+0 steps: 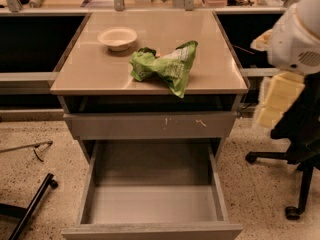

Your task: Place green rice chip bag into middle drawer

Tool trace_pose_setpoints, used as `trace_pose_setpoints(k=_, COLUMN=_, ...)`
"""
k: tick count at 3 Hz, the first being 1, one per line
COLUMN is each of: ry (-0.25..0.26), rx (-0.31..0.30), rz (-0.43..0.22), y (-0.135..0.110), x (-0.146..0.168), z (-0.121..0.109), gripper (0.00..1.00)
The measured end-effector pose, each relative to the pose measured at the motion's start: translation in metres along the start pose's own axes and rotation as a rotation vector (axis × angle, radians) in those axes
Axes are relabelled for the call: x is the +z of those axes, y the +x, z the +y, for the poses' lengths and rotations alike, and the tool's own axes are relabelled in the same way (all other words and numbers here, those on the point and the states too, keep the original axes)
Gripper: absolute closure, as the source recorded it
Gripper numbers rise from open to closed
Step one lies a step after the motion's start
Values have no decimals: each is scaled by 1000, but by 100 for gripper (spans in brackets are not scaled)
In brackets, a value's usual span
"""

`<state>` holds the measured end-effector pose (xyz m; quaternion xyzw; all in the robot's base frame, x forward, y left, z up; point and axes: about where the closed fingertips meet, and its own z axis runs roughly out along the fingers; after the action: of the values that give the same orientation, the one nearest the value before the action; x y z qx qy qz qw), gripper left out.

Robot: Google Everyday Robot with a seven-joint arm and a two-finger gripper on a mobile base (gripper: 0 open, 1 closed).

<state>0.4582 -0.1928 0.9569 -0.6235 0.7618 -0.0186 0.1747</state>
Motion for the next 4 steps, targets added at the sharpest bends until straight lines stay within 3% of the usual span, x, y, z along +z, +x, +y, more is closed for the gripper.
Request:
trace_pose_setpoints(k=1, ry=-30, rx=-75, rz=-130, y=-50, x=70, z=-31, gripper=0)
trace_pose_setpoints(k=2, ry=-30, rx=-75, rz=-130, y=-50, x=71, z=-31, gripper=0)
trace_pose_setpoints(k=3, ry=10, rx=-105, rz=-172, y=-69, x=92, z=-57, gripper=0)
trace_pose_setpoints(k=4, ry=70, rx=-144, rz=-256, y=-107, x=122, z=-100, gripper=0)
